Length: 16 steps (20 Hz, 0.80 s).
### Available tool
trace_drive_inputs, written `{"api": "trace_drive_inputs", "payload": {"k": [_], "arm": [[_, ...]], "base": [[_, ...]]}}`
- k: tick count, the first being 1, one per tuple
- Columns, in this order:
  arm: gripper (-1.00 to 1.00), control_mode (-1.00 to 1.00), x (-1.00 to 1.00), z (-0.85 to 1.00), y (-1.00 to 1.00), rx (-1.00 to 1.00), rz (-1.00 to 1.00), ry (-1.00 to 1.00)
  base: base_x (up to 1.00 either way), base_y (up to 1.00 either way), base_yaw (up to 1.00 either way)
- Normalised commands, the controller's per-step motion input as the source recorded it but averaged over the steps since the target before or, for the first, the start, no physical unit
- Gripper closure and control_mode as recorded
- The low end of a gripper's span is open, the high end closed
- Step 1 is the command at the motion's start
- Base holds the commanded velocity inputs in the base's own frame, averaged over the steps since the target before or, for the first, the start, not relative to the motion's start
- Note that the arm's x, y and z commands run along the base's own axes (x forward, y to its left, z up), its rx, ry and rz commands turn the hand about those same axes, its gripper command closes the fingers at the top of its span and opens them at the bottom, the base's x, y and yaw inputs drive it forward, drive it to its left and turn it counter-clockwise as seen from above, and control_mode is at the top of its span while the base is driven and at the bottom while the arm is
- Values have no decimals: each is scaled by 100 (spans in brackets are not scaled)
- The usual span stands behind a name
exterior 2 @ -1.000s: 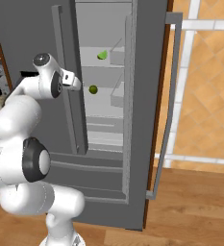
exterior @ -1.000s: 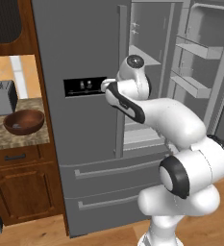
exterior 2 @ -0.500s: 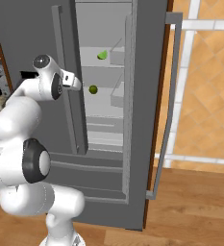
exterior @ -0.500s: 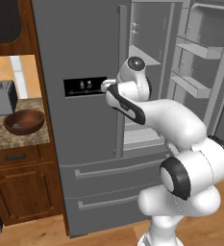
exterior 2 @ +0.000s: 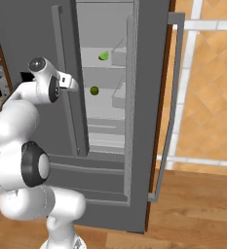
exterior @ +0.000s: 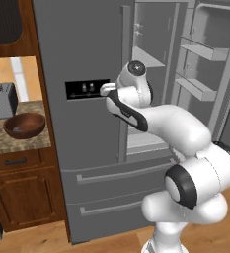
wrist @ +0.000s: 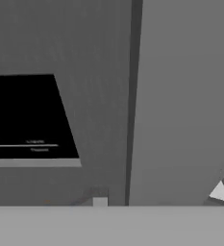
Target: Grab a lemon wedge from the fridge and one ice cube from the ice bowl, and put them in the glass of lemonade.
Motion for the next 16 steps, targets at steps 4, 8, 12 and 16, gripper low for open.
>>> {"api": "trace_drive_inputs", "payload": {"k": [4, 8, 12, 16], "arm": [[100, -100, -57, 15, 94, 0, 10, -7], [100, -100, -77, 23, 100, 0, 14, -1], [100, -100, -100, 35, 100, 0, 15, -2], [100, -100, -100, 41, 100, -2, 15, -4]], "base": [[0, 0, 0], [0, 0, 0], [0, 0, 0], [0, 0, 0]]}}
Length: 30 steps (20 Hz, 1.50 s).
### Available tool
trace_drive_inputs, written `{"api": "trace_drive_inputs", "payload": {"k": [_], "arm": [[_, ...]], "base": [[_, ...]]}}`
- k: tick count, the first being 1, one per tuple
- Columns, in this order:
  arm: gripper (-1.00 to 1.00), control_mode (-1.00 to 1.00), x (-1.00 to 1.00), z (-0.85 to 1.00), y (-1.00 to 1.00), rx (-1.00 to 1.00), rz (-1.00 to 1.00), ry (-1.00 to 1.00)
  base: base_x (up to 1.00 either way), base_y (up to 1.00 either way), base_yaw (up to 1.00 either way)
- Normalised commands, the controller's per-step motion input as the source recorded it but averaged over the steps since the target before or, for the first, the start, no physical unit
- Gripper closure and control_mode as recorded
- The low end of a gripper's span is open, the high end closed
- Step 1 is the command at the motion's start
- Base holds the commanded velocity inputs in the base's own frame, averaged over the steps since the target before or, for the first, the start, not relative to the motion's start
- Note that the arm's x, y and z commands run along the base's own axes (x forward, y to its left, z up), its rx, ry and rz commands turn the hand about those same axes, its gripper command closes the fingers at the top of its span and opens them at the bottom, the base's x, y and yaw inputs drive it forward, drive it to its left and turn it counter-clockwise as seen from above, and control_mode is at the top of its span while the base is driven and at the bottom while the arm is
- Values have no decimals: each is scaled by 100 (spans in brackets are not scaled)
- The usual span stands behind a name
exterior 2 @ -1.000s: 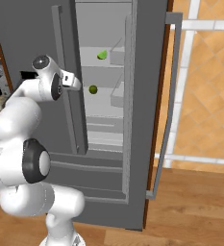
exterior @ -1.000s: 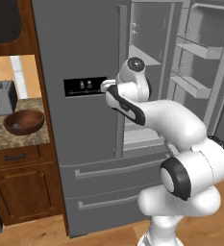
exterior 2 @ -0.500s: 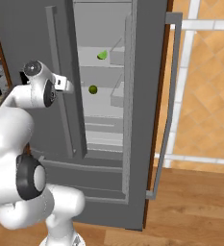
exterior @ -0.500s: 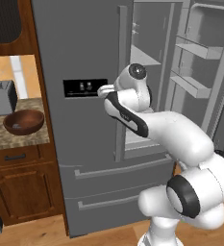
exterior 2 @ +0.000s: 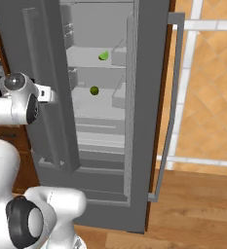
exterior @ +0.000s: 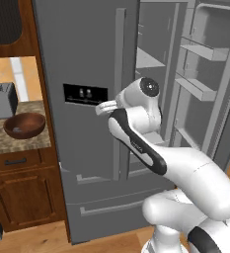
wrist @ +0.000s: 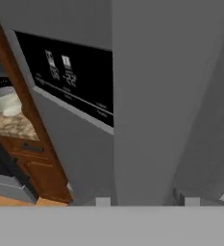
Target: Grab a lemon wedge from the fridge and one ice cube from the ice bowl, and put them in the glass of lemonade.
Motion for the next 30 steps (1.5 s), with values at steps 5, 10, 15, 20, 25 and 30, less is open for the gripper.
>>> {"api": "trace_drive_inputs", "payload": {"k": [5, 10, 15, 20, 25, 30], "arm": [[100, -100, -93, 17, 93, -2, 18, -4], [100, -100, -55, 7, 92, -1, 24, -10], [100, -100, -43, 29, 88, -6, 22, -4], [100, -100, -54, 33, 63, -9, 14, -1], [100, -100, -72, 21, -16, 0, -1, -13], [100, -100, -62, 34, -48, 7, -8, -16]], "base": [[0, 0, 0], [0, 0, 0], [0, 0, 0], [0, 0, 0], [0, 0, 0], [0, 0, 0]]}}
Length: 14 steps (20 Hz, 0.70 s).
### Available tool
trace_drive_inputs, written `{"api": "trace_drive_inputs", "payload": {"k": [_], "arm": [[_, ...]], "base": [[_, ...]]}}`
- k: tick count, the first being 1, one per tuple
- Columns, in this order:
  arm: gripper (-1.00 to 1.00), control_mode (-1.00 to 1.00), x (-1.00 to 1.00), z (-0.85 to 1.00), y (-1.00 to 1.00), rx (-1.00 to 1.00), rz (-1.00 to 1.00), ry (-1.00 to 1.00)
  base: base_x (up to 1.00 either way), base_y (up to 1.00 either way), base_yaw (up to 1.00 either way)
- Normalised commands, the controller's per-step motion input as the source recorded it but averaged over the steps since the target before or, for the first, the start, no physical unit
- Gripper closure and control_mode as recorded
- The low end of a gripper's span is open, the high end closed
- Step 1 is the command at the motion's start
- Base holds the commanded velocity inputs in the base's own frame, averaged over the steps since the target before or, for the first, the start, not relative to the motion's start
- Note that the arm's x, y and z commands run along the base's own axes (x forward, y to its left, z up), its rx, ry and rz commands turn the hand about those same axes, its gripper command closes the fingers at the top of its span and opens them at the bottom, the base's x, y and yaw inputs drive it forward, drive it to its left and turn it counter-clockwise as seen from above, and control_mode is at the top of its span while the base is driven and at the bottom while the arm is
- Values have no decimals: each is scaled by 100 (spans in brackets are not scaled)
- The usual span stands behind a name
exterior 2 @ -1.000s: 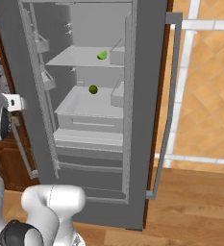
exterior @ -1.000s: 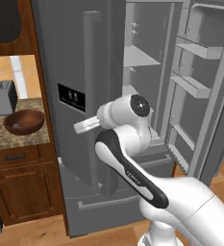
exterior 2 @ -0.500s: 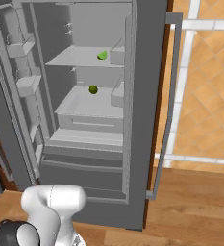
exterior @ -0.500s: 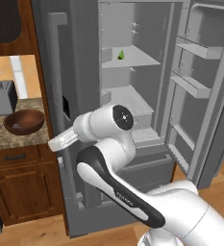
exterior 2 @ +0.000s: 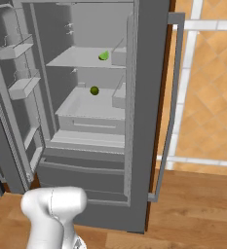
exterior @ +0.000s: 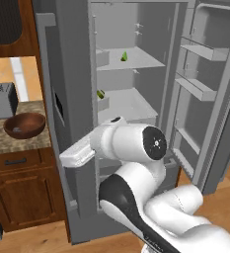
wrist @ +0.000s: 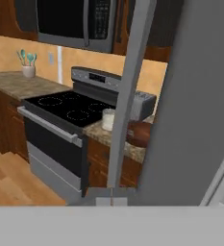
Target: Grab a lemon wedge from the fridge and one ice cube from the ice bowl, and put them in the glass of lemonade.
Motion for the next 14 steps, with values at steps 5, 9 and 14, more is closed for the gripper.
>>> {"api": "trace_drive_inputs", "payload": {"k": [5, 9, 14], "arm": [[100, -100, -34, 34, -59, 5, -23, 4], [-100, -100, 0, 27, -33, 0, -39, 32], [-100, -100, 12, 55, -55, -1, -20, 52]], "base": [[0, 0, 0], [0, 0, 0], [0, 0, 0]]}}
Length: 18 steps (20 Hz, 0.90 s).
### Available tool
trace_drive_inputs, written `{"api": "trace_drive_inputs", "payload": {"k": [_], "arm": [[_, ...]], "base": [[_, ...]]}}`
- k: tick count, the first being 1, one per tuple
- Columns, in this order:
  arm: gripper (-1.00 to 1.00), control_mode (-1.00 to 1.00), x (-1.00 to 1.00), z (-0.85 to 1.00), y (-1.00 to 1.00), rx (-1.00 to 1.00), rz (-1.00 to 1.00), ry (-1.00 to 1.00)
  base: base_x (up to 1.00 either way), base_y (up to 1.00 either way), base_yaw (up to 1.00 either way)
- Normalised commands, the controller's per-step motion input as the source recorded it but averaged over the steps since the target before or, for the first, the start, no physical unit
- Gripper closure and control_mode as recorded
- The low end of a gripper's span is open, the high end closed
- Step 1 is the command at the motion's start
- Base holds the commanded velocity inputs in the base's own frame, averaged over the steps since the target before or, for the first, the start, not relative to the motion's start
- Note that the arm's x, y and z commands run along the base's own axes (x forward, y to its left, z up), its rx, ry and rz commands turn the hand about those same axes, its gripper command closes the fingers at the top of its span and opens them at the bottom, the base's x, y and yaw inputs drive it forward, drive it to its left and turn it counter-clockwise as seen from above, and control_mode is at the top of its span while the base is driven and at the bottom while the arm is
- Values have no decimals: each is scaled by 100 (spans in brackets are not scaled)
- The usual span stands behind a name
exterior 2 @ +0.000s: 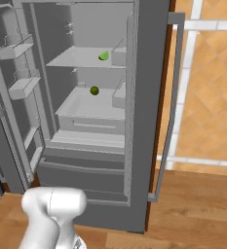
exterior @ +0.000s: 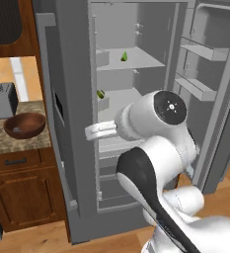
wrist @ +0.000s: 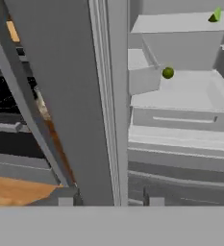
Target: Grab a lemon wedge from the fridge and one ice cube from the ice bowl, and put them in the glass of lemonade.
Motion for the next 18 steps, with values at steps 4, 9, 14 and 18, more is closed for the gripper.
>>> {"api": "trace_drive_inputs", "payload": {"k": [4, 9, 14, 18], "arm": [[-100, -100, 59, -38, -70, 4, 0, 29], [-100, -100, 69, -70, -12, 10, 6, 10], [-100, -100, 62, -67, 0, 20, 22, -3], [-100, -100, 44, -14, 0, 23, 33, 0]], "base": [[0, 0, 0], [0, 0, 0], [0, 0, 0], [0, 0, 0]]}}
